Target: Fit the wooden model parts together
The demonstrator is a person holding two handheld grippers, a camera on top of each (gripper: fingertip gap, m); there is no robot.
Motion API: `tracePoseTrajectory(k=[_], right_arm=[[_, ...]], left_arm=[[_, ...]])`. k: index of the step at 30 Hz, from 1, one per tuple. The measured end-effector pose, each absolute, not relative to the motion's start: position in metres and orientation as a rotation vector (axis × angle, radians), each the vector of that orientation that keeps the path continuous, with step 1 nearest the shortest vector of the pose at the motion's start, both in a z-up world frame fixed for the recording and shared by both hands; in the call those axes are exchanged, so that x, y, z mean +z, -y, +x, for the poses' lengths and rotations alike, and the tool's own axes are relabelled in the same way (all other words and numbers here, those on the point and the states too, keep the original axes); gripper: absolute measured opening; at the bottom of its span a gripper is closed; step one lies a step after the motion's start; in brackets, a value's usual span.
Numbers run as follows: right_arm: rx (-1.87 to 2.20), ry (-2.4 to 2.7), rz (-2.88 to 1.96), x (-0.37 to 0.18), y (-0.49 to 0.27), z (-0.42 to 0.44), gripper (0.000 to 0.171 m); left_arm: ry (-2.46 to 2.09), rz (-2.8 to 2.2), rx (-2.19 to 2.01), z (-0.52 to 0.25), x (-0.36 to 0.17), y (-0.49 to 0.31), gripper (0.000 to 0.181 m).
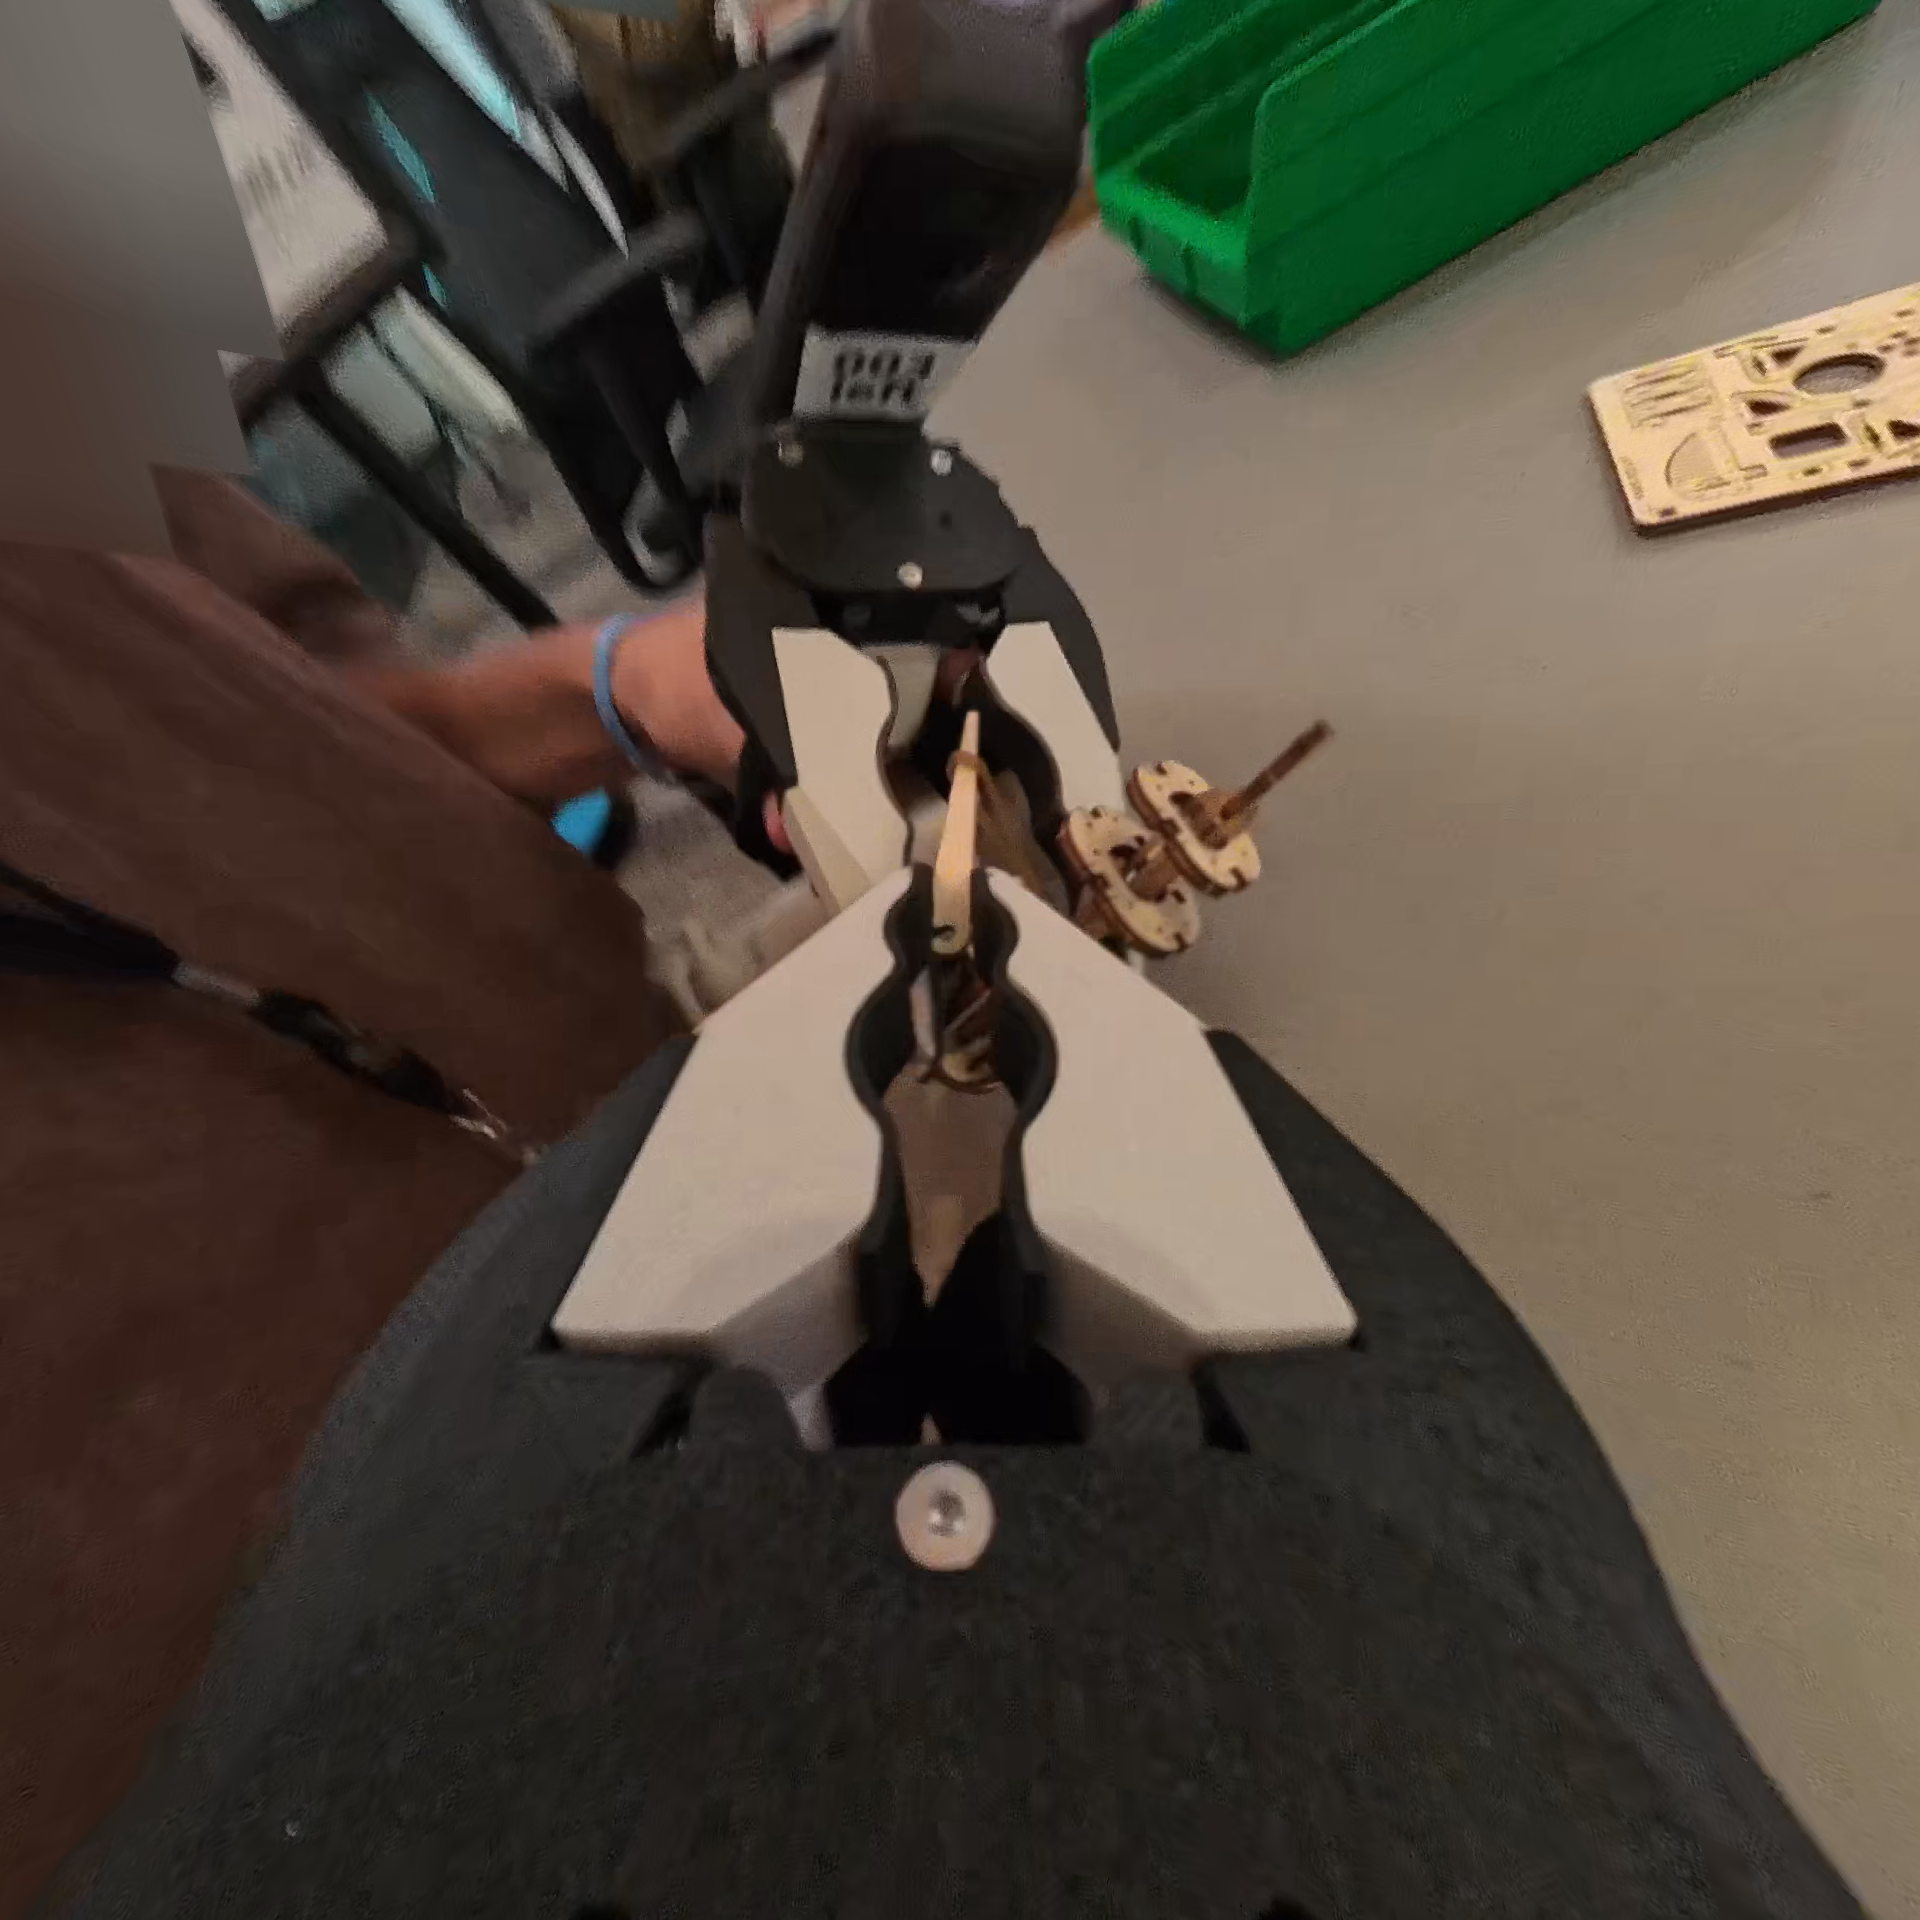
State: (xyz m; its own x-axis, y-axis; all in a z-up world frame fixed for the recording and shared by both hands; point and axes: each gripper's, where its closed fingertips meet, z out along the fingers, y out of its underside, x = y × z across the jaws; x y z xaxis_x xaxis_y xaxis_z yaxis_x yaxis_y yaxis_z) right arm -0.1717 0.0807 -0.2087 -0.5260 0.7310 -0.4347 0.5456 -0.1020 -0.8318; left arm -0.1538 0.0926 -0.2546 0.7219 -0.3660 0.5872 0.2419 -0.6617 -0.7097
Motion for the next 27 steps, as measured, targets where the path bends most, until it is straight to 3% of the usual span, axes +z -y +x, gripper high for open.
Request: tracePoseTrajectory(k=[9, 27], right_arm=[[2.1, 1.199, -1.833, -0.203, -0.106, -0.171, 0.006], [1.829, 1.103, -2.062, -0.227, -0.104, -0.171, 0.006]], left_arm=[[0.019, -2.051, -0.837, -0.175, -0.247, -0.102, 0.046], [0.076, -2.038, -0.81, -0.176, -0.247, -0.109, 0.046]])
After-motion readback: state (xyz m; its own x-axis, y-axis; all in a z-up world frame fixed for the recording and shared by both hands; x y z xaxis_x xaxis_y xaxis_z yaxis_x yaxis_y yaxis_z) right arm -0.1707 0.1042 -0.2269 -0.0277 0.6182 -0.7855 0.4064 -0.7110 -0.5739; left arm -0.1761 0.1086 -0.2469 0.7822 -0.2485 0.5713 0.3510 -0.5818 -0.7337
